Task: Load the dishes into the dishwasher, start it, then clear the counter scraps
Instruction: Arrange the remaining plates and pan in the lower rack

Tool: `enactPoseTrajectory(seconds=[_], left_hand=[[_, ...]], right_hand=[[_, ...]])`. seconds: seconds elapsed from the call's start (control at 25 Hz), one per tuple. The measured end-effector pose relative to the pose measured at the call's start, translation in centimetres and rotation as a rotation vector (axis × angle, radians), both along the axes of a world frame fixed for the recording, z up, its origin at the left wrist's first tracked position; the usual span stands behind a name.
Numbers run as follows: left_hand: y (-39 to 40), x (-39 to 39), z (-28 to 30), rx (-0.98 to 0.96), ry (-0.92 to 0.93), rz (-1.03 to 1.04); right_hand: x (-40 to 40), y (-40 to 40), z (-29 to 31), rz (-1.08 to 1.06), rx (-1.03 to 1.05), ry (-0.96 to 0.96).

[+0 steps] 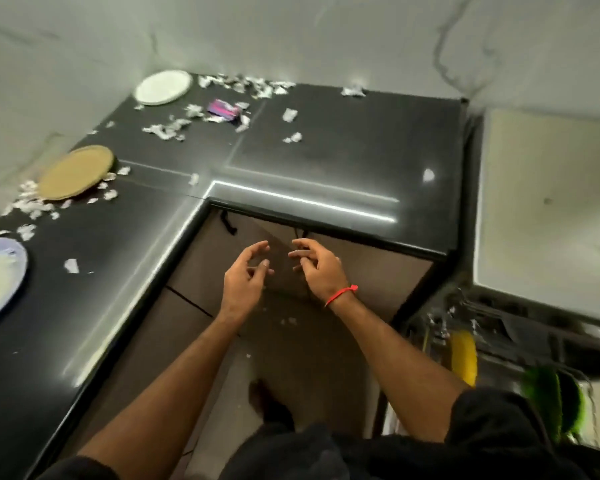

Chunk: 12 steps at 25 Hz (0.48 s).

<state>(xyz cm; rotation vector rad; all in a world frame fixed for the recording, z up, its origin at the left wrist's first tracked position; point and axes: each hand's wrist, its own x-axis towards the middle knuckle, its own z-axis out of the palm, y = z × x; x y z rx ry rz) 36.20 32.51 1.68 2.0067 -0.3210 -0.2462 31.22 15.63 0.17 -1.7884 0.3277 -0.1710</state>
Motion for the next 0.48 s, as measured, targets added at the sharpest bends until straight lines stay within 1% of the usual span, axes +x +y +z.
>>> enactPoseTrajectory(seconds=[0.2,0.32,0.4,0.48], left_hand=[[11.1,9.1,1.2,-0.088,-0.032,0.204],[17.7,13.1,2.4,-0.115,0.016,0.328],[22.2,15.7,3.2,-0.137,0.011,0.420],[26.4,18.3,4.0,-0.137,0.063,0.495]], right_hand=[[12.0,10.3,3.1,0.153,0.024,-0.003],[17.8,16.8,4.3,0.198,0.051,0.031],[21.7,21.3,5.5,0.248,0.041,0.030],[25.4,25.2,6.2,0.272,0.055,0.034]])
